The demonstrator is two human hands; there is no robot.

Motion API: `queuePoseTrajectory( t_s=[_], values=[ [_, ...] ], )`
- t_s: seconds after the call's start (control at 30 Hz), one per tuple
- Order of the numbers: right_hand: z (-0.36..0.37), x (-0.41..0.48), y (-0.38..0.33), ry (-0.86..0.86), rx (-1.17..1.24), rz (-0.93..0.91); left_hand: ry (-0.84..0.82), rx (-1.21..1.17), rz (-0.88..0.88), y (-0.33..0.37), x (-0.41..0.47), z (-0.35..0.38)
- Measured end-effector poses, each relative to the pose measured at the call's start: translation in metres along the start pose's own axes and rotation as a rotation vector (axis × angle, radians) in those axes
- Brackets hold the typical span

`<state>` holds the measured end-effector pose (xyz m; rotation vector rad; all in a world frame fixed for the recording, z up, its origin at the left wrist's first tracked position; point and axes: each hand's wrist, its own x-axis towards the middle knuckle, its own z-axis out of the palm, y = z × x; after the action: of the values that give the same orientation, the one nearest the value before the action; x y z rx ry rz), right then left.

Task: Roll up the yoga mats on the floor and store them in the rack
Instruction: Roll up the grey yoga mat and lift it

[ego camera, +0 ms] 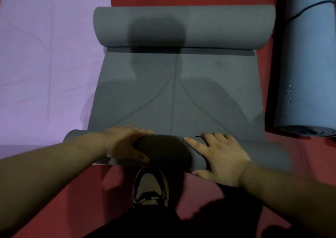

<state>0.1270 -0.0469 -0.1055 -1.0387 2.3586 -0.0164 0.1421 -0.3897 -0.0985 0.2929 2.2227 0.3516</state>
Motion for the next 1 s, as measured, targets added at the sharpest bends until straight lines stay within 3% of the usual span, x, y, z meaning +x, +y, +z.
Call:
queuePoseTrajectory(
  t_s=[0.13,0.27,0.33,0.6,1.0],
  values=[
    [0.0,0.004,0.004,0.008,0.017,-0.001,0.026,0.13,-0.076,0.005,-0.007,0.001],
    [-0.002,0.005,0.005,0.008,0.028,0.005,0.386,0.278,-0.015,0.019,-0.022,0.042],
    [-0.001,0.005,0.005,0.006,0.025,0.005,0.487,0.31,-0.004,0.019,-0.02,0.057],
    [-0.015,0.025,0.021,-0.055,0.113,0.01,0.218,0.27,-0.086,0.018,-0.006,0.017],
    [-0.004,0.015,0.013,0.085,-0.053,0.006,0.095,0.186,-0.052,0.003,0.014,-0.006]
  ],
)
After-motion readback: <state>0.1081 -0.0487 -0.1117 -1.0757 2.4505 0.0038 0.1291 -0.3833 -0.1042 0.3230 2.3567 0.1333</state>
